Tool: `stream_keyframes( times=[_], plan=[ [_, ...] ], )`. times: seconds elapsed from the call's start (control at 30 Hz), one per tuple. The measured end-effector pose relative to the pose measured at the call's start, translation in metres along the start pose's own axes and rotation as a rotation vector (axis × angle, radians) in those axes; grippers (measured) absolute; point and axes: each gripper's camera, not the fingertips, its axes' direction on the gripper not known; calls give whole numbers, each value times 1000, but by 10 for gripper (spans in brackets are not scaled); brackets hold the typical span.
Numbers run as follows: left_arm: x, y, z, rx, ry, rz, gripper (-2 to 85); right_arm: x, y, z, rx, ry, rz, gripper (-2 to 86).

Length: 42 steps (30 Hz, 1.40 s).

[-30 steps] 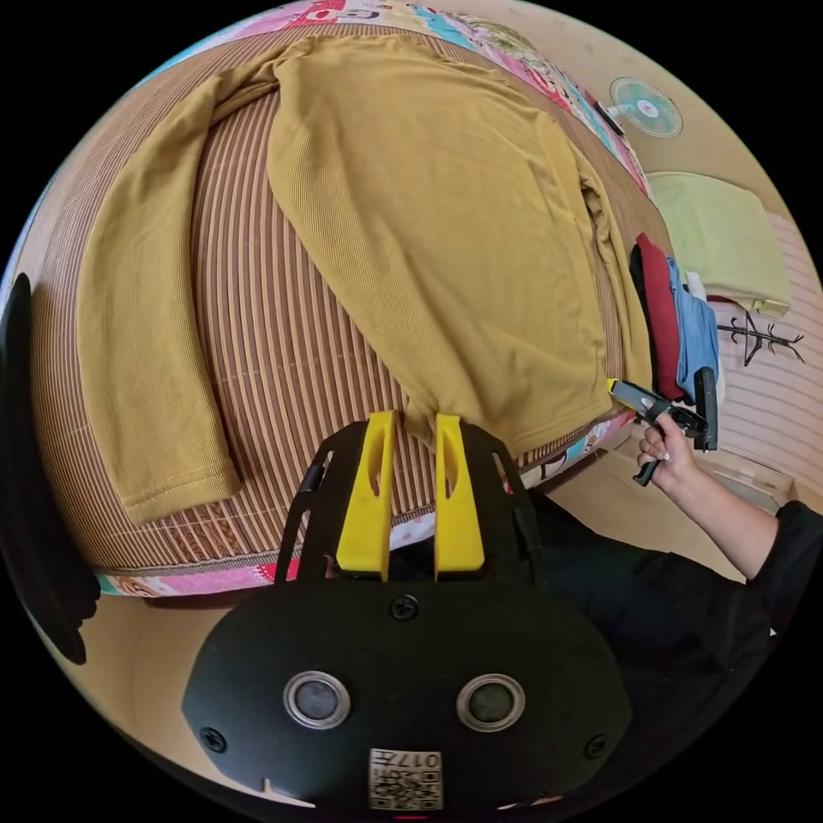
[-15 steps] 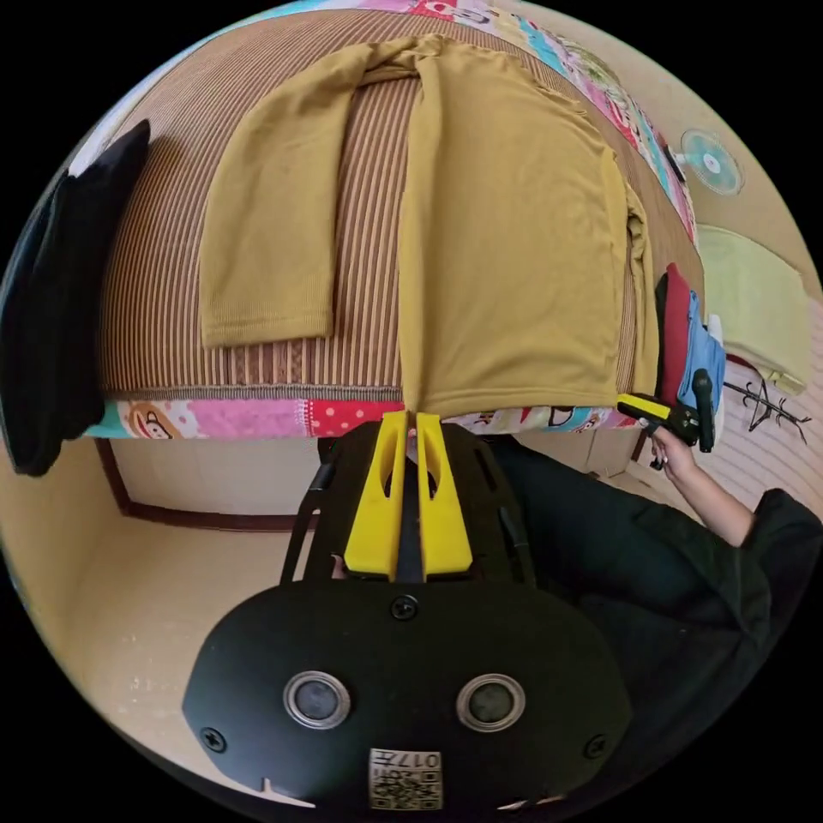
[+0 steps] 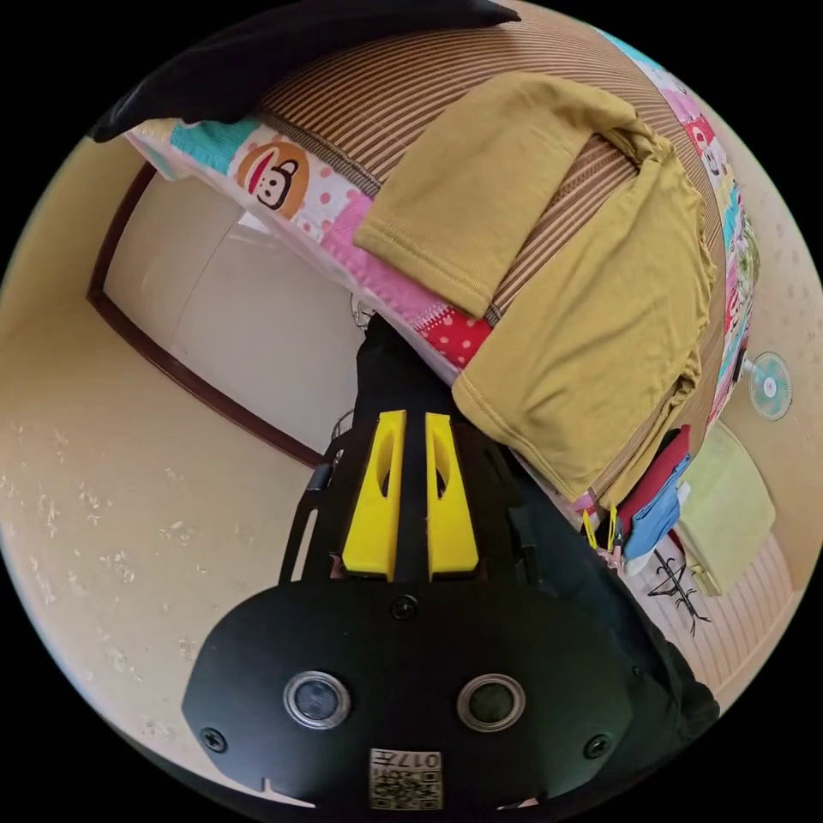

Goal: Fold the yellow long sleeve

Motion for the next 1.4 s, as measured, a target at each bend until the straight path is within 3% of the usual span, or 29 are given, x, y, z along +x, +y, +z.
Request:
stream_keyframes(
  times=[0.1,0.2,0.27,0.4,0.63,0.8,0.97,1.03,1.13,1.27,1.4],
  plan=[
    [8,-5,-9,18,58,-14,51,15,1,13,25,-60,124,136],
    [21,-11,-16,29,79,1,51,2,17,13,15,122,63,56],
    [32,-17,-19,21,81,23,51,-13,32,6,11,99,-35,35],
    [43,-25,-26,24,64,63,52,-94,66,-24,33,90,-338,17],
    [51,-30,-44,88,11,139,96,-255,89,-77,360,251,-833,11],
    [40,-27,-50,106,39,146,99,-350,170,-16,429,208,-1204,13],
    [36,-19,-52,130,8,201,100,-397,283,152,124,-27,-1481,16],
    [42,-17,-52,153,-5,248,102,-385,326,266,-153,-103,-1483,19],
    [62,-12,-52,187,49,394,108,-336,365,402,-523,40,-1410,25],
    [97,-13,-22,95,-84,555,112,-263,392,459,-747,140,-1309,37],
    [98,-29,33,-121,-347,507,88,-192,402,445,-870,342,-1442,49]
  ],
)
